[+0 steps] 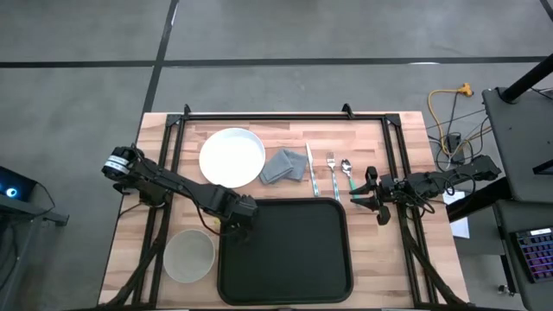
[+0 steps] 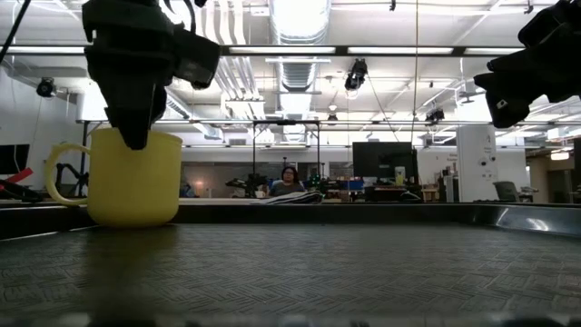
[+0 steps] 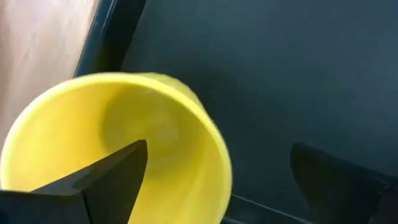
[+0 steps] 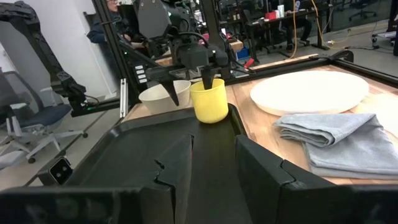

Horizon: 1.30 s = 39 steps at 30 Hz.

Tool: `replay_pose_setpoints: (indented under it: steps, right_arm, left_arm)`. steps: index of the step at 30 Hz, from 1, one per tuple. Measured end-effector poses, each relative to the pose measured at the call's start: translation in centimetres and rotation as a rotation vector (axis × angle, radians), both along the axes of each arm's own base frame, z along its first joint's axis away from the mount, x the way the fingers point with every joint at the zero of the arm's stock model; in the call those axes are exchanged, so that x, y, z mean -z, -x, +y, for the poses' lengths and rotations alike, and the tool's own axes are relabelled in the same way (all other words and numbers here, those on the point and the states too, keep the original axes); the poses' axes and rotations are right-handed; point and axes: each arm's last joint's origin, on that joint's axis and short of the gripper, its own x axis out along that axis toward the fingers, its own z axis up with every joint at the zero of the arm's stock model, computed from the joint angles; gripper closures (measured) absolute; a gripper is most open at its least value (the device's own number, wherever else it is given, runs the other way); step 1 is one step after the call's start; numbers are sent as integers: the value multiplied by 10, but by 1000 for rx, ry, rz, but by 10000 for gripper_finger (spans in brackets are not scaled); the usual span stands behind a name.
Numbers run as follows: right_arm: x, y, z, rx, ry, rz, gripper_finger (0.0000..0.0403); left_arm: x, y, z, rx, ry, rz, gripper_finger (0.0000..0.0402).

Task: Set up tray
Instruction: Put the white plate on the black serving tray below the yellow mug

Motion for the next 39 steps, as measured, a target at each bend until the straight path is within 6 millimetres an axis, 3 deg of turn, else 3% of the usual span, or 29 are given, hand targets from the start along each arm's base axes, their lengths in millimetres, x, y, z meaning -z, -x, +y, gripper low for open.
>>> replay_pose_setpoints:
  steps: [8,15,21,29,39]
  right_arm:
    - [0,0,0,0,0,0,291]
    - [0,0,0,0,0,0,291]
    - [0,0,0,0,0,0,291]
    - [0,0,0,0,0,0,291]
    - [0,0,0,0,0,0,291]
  left_arm:
    - [-16,5,1,79,-10,-20,29]
    - [-56,14,-8,215,-16,-202,29]
    - [-79,14,-8,192,26,-328,29]
    - [-75,13,-11,279,33,-362,29]
    - [-78,-1,-21,591,24,-622,29]
